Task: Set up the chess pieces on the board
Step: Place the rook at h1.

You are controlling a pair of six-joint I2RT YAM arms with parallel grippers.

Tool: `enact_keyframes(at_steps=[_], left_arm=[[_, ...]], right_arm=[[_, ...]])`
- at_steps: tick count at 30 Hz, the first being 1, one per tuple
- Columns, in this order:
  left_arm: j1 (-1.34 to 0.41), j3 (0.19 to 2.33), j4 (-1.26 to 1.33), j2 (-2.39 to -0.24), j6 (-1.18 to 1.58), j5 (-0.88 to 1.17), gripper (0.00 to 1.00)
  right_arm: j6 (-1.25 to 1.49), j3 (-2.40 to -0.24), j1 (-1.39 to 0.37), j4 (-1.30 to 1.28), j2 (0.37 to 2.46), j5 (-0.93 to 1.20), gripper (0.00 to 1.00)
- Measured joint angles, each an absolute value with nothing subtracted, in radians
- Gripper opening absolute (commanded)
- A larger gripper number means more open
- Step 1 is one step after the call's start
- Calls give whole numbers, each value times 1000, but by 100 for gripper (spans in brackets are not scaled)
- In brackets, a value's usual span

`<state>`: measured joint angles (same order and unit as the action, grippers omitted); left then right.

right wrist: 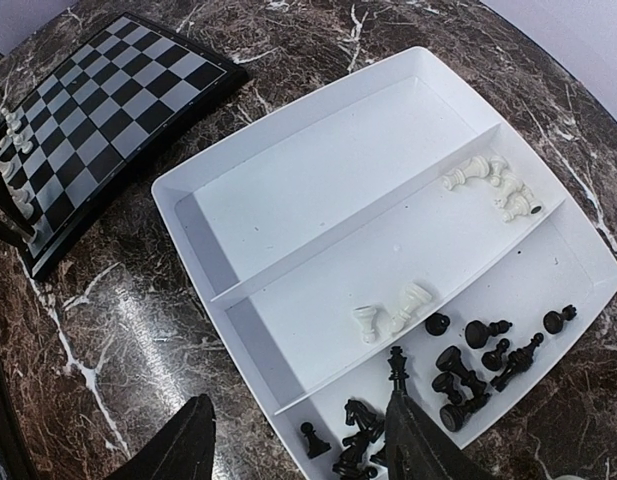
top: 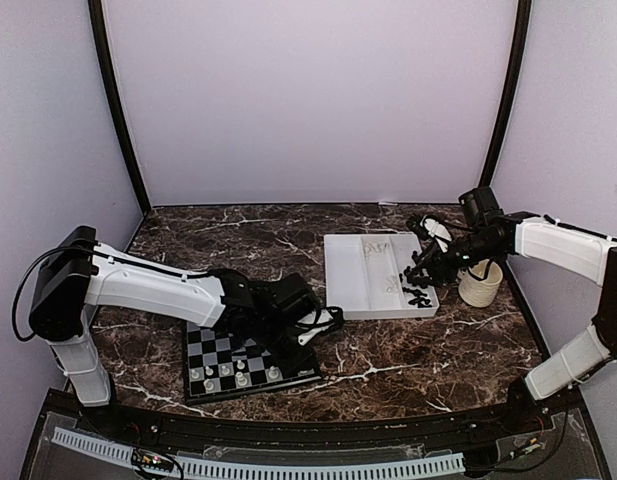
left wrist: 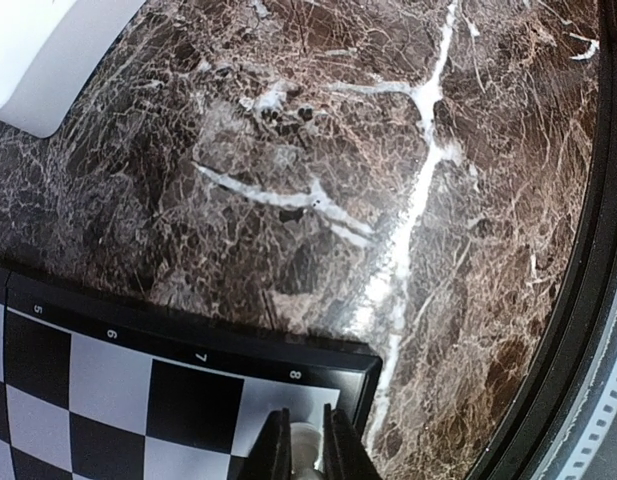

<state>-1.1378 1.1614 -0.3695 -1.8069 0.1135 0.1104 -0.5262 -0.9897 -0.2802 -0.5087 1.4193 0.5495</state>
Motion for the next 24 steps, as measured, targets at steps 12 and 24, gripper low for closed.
enact_keyframes(at_steps=[12, 24], left_arm=[[-1139, 1163, -364, -1819, 119, 85, 13], [-1139, 1163, -360, -1823, 128, 72, 25]], right_arm=[[-527, -990, -280, -509, 1419, 553, 59], [-537, -990, -280, -513, 1422, 563, 59]])
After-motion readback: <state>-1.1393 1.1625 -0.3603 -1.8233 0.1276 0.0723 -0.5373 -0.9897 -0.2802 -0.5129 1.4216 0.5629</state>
